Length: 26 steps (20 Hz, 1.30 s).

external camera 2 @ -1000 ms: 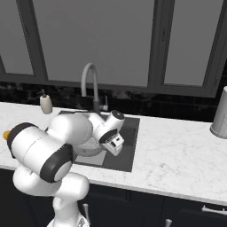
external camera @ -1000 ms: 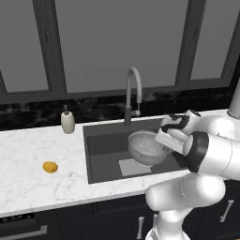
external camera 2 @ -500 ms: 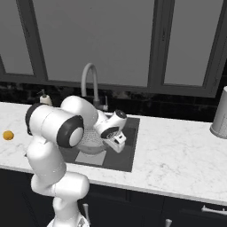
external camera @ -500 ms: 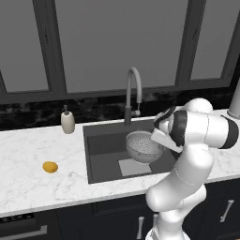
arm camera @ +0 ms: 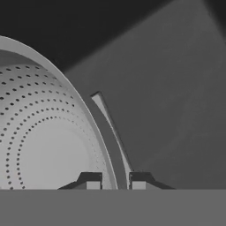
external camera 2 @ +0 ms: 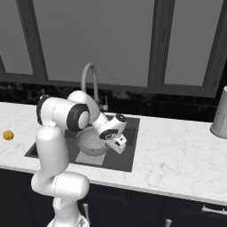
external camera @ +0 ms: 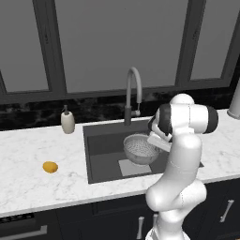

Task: Put the colander in the sink, put the mango in the colander, and turn on the sink faucet and pour water over the colander.

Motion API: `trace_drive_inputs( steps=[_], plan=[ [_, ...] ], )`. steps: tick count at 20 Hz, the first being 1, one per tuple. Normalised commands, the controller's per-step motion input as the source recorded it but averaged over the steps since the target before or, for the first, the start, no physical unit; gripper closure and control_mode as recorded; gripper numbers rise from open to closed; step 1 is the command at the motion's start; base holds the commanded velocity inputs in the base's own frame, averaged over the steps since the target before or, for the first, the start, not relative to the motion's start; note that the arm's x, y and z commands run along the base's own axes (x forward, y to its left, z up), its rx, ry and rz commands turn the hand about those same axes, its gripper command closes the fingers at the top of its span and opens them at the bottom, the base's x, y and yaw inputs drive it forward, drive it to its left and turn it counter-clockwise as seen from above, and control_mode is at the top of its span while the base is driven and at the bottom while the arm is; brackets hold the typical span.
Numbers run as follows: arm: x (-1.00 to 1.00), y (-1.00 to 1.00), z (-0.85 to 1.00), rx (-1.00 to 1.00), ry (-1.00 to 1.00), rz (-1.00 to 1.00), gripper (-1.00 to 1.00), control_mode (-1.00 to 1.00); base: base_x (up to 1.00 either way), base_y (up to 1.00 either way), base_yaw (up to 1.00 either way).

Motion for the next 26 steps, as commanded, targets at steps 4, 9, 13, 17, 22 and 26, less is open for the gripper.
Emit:
trace_drive_inputs(
  steps=[4, 9, 13, 17, 22, 26],
  plan=[
    [0.39, 0.04, -0.27, -0.04, 0.0, 0.0, 1.0, -1.0, 0.0, 0.0, 0.0],
    [0.09, 0.07, -0.28, -0.04, 0.0, 0.0, 1.0, -1.0, 0.0, 0.0, 0.0],
    [0.04, 0.18, -0.17, -0.02, -0.01, -0.02, 1.0, -1.0, 0.0, 0.0, 0.0],
    [0.0, 0.2, -0.09, 0.0, -0.01, -0.05, 1.0, -1.0, 0.0, 0.0, 0.0],
    [-0.04, 0.21, -0.07, -0.01, -0.05, -0.07, 1.0, -1.0, 0.0, 0.0, 0.0],
    [-0.14, 0.27, -0.08, -0.04, -0.06, -0.07, 1.0, -1.0, 0.0, 0.0, 0.0]
  ],
)
